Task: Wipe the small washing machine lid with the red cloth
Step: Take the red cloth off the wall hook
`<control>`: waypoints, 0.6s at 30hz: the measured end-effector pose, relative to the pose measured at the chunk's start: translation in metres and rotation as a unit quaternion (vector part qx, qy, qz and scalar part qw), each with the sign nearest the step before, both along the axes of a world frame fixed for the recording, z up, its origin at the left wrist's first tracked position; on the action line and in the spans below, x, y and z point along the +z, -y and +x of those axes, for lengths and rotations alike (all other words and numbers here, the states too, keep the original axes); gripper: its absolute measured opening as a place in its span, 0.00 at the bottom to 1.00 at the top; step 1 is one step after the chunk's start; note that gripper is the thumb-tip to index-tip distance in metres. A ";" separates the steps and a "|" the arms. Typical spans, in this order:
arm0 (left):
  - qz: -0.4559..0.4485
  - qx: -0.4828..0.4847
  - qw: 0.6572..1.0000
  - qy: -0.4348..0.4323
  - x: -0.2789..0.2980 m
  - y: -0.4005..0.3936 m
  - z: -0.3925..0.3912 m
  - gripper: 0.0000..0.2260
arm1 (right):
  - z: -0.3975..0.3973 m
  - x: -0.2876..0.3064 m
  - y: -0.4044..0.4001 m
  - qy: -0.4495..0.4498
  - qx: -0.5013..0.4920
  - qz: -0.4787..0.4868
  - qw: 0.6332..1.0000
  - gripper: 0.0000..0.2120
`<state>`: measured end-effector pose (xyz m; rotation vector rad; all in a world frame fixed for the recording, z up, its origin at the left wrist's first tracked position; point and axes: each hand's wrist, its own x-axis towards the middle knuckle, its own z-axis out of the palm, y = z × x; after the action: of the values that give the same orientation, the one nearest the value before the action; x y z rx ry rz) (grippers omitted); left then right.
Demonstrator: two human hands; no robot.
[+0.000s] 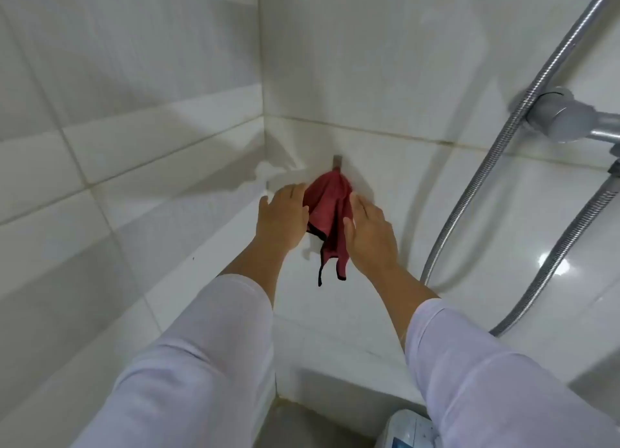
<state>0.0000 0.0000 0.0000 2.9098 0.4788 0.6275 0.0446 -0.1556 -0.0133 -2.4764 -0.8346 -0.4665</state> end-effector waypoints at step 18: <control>-0.211 0.016 0.974 0.077 0.017 -0.036 0.004 0.14 | 0.021 0.009 -0.004 -0.178 -0.059 0.202 0.961 0.02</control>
<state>0.0042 0.0360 0.0171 2.4378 0.5627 0.6574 0.0653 -0.1513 -0.0046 -2.1426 -0.3995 -0.1932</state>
